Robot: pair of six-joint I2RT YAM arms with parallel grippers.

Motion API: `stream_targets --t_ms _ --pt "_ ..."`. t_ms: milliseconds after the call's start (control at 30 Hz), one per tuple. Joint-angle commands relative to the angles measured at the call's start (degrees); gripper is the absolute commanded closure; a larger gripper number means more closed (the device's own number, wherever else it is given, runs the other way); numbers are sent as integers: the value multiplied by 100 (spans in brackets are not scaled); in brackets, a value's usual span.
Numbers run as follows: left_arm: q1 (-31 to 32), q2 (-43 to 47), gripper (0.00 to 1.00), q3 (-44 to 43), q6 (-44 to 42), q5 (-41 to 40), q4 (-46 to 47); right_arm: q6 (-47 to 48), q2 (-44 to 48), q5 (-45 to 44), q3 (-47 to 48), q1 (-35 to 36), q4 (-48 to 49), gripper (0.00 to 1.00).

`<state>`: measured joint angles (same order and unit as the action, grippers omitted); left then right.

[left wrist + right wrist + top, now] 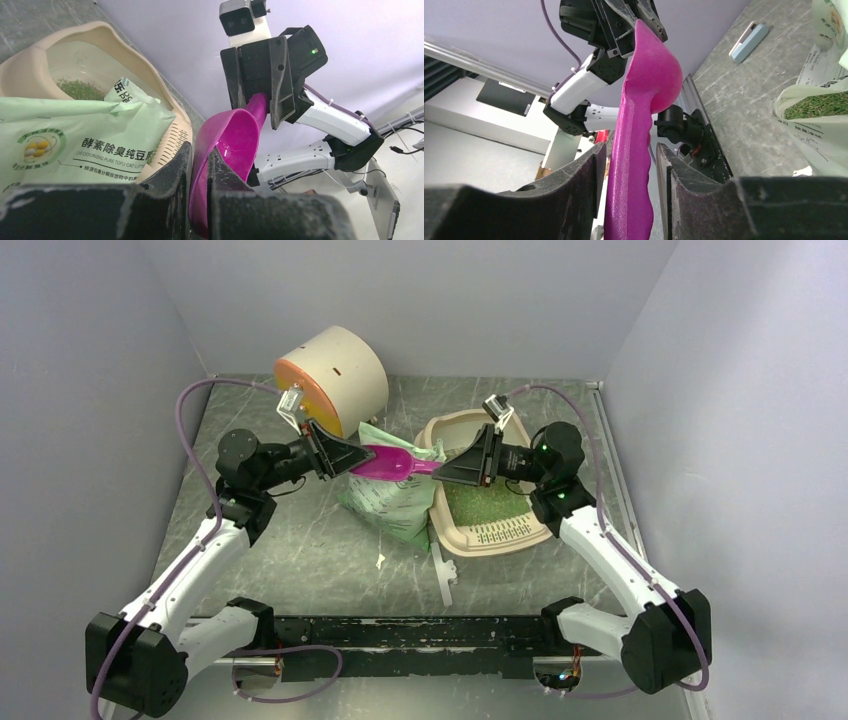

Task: Fill the litter box with clean litter
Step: 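Scoop the cat litter from the cat litter bag.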

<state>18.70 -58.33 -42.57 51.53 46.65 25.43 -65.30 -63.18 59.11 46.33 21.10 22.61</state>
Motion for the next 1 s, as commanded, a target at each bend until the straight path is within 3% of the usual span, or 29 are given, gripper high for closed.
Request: stream_targets --t_ms 0,200,333,400,600,767,967 --pt "-24 43 95 31 -11 65 331 -322 -172 -92 165 214 593 56" --pt "-24 58 95 -46 -80 133 191 -20 -73 -374 152 218 275 55" --pt "-24 71 95 -205 -316 200 -196 213 86 -701 89 219 -30 37" --pt "-24 116 95 -246 -414 171 -360 273 165 -805 45 219 -57 36" --pt "-24 172 95 -350 -652 89 -663 368 166 -676 62 211 -188 51" --pt "-24 87 95 -632 -1111 45 -1138 385 163 -376 85 206 -110 55" --pt "-24 1 95 -395 -580 183 -325 145 76 -277 51 210 264 65"
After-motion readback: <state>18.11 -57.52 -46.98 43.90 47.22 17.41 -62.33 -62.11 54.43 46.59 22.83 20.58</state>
